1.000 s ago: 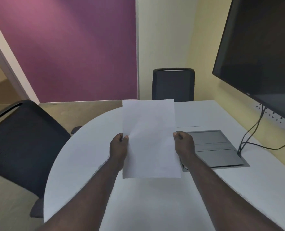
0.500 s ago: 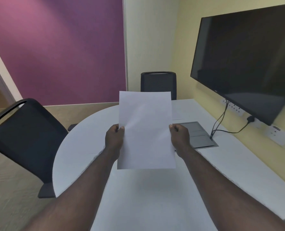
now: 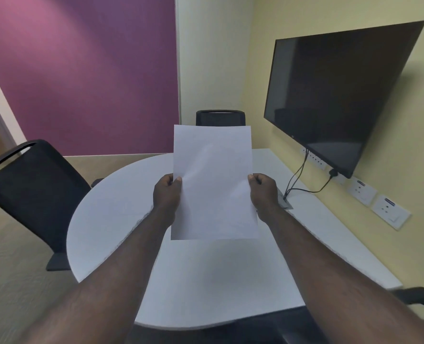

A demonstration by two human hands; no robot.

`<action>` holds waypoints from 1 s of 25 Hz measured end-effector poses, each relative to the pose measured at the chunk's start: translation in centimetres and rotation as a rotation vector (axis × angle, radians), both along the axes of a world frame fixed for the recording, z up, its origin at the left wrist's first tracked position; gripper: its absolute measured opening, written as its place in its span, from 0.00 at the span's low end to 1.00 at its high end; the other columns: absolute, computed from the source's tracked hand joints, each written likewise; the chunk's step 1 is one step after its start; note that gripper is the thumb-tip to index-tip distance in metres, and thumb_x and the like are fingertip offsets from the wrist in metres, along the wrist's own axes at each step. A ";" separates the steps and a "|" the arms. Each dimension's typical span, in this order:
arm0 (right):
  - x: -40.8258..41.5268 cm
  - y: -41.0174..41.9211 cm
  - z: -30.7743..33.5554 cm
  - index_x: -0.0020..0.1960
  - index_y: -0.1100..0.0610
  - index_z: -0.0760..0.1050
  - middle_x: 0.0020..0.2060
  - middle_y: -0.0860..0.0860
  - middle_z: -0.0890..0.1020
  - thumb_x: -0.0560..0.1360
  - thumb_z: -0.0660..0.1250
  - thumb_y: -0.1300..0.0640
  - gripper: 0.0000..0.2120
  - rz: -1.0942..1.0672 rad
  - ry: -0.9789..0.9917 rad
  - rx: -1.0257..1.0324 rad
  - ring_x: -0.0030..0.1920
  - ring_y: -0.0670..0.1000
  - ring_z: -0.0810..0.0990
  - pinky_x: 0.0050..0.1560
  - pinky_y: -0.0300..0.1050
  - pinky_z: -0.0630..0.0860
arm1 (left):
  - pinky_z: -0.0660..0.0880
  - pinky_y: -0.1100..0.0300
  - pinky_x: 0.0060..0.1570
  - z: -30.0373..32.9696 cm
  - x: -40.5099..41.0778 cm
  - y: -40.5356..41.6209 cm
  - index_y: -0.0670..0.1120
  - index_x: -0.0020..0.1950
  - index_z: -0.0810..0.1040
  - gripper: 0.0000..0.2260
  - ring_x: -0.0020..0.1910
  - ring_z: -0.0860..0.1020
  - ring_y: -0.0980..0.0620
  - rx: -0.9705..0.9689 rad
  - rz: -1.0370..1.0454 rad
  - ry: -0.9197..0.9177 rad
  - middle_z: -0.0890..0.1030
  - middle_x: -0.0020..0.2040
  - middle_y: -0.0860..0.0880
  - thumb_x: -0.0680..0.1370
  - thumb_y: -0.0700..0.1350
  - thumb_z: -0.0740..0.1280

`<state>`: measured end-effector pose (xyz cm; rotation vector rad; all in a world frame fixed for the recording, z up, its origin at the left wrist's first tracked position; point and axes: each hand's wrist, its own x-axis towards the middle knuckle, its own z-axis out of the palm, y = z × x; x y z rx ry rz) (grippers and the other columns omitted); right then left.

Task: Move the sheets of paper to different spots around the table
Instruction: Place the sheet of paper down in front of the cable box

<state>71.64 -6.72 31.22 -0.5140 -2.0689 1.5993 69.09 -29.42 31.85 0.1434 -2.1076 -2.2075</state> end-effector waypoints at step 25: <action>9.0 23.8 -3.7 0.42 0.59 0.74 0.30 0.46 0.69 0.79 0.61 0.55 0.11 -0.020 -0.067 0.012 0.32 0.46 0.67 0.42 0.43 0.69 | 0.75 0.57 0.42 -4.6 7.8 23.9 0.44 0.53 0.80 0.10 0.41 0.78 0.50 -0.006 -0.031 -0.064 0.82 0.45 0.50 0.77 0.44 0.62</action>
